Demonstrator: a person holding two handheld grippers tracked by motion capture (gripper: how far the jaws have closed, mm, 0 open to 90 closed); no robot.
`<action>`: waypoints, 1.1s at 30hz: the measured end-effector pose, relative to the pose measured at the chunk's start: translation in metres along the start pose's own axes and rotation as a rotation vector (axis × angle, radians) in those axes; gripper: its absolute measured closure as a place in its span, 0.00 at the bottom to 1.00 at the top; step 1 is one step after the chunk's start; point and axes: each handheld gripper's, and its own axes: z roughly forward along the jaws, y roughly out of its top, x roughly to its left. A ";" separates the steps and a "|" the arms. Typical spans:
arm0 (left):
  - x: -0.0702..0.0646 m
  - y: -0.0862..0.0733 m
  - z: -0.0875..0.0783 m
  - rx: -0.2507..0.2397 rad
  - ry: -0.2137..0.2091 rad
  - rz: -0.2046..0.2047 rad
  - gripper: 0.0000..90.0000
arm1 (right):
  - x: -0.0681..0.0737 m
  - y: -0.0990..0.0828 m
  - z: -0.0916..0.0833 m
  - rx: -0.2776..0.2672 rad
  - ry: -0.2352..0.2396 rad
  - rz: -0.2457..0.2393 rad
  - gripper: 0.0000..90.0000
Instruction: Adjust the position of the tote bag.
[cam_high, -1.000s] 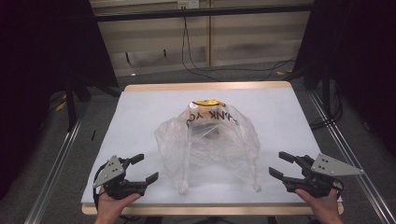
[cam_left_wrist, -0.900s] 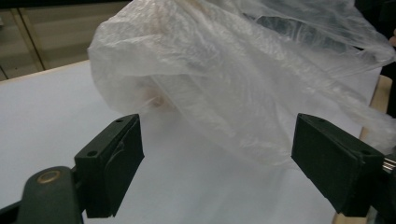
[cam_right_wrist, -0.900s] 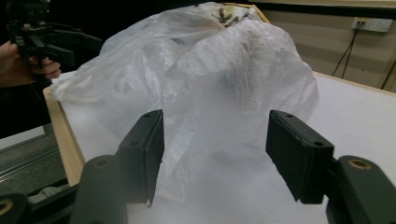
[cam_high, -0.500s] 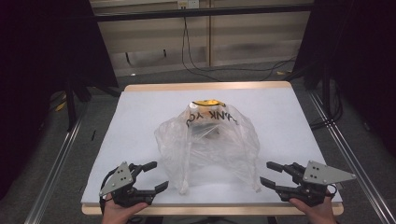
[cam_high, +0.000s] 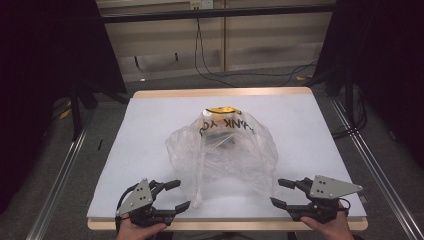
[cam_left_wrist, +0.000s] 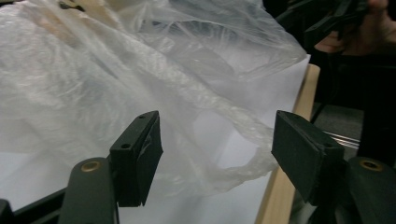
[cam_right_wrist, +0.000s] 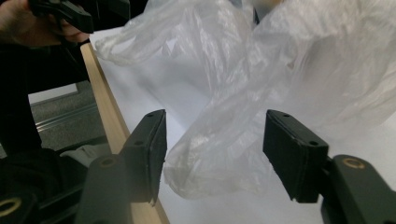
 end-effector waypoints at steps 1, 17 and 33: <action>-0.001 -0.001 0.003 -0.008 -0.026 -0.011 0.37 | 0.000 -0.001 0.002 0.005 0.000 0.001 0.41; -0.013 -0.003 0.024 0.061 -0.108 0.037 0.35 | 0.004 -0.007 0.019 0.079 0.023 -0.027 0.26; -0.009 -0.014 0.045 0.194 -0.130 0.078 0.43 | -0.002 -0.012 0.032 0.193 0.009 -0.001 0.68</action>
